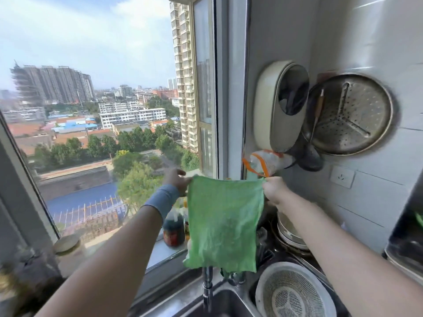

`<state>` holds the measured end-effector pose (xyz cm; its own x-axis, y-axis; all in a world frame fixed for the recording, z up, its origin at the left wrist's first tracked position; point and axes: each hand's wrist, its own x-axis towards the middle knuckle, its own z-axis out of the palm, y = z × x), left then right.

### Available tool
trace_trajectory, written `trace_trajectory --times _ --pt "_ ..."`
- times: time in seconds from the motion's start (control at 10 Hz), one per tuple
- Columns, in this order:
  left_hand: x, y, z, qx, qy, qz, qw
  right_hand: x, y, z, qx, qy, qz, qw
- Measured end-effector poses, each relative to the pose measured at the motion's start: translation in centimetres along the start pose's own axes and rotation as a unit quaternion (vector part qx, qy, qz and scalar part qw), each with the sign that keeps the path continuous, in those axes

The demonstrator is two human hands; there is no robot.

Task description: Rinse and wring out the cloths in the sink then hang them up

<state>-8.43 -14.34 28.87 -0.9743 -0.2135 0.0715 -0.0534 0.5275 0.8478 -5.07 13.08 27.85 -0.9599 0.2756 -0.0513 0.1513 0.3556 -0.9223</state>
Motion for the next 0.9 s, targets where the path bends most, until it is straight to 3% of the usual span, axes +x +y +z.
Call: trace_trajectory --times 0.1,0.2,0.3,0.4,0.5,0.6,0.7,0.8,0.9 --pt "-0.4 -2.1 3.3 0.012 0.012 0.018 1.000 0.5 2.5 1.4 -0.169 -0.028 -0.028 0.985" --pt "-3.3 -4.2 6.1 0.050 -0.093 0.087 0.991 -0.5 5.1 4.0 -0.209 -0.083 -0.129 0.966" --pt "-6.1 -5.7 8.2 0.009 -0.241 0.051 0.969 -1.5 7.8 7.1 -0.175 -0.147 -0.177 0.957" --pt "-7.0 -6.2 9.0 -0.043 -0.273 -0.012 0.961 -2.4 9.8 8.4 -0.131 -0.145 -0.190 0.962" --pt "-7.1 -6.2 8.9 -0.014 -0.238 0.005 0.971 -2.1 10.5 8.1 -0.110 -0.145 -0.174 0.968" --pt "-6.9 -6.9 8.6 0.020 -0.146 0.062 0.987 -2.2 9.9 7.7 -0.158 -0.140 -0.181 0.961" --pt "-7.5 -7.2 8.3 -0.032 -0.237 0.031 0.971 -2.4 9.4 7.3 -0.181 -0.165 -0.198 0.949" --pt "-8.7 -6.9 7.2 0.022 -0.243 0.026 0.969 -2.9 8.7 6.4 -0.215 -0.185 -0.173 0.943" --pt "-9.7 -5.8 5.2 -0.009 -0.173 0.054 0.983 -3.7 6.4 4.6 -0.172 -0.186 -0.163 0.953"
